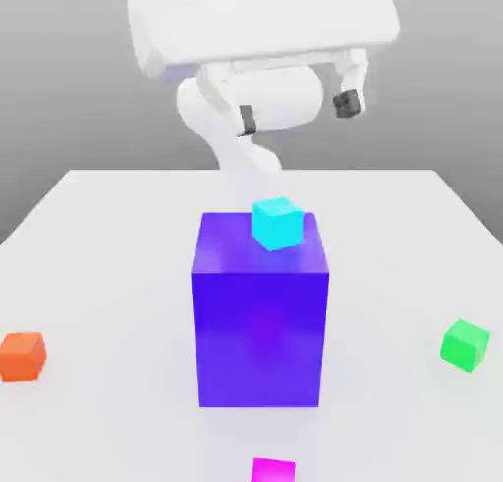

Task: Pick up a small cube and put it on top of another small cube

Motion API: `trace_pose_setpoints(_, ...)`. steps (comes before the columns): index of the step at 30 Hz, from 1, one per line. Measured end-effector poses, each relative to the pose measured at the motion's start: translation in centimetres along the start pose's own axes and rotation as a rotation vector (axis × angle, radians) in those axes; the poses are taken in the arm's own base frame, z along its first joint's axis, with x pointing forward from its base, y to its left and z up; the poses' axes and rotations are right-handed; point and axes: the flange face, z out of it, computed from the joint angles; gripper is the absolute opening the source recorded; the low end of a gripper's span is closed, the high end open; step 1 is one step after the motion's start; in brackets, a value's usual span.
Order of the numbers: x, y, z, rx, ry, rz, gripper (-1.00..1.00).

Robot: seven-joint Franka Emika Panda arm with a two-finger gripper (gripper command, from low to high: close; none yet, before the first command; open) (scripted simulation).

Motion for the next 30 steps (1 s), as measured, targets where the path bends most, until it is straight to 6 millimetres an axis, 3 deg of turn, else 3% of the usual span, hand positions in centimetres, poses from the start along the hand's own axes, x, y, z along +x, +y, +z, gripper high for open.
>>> trace_pose_setpoints(7,-1.0,1.4,10.2,-0.017,-0.145,-0.209,0.0)
trace_pose_setpoints(13,-3.0,3.4,17.7,-0.053,-0.251,-0.393,0.0)
trace_pose_setpoints(19,-5.3,5.8,23.5,-0.11,-0.346,-0.589,0.0)
trace_pose_setpoints(24,-7.1,8.0,27.1,-0.173,-0.42,-0.766,0.0)
trace_pose_setpoints(28,-8.5,9.7,31.6,-0.187,-0.431,-0.802,0.0)
trace_pose_setpoints(29,-9.0,10.2,32.7,-0.186,-0.432,-0.802,-1.0)
trace_pose_setpoints(30,-9.0,10.2,32.7,-0.186,-0.432,-0.802,-1.0)
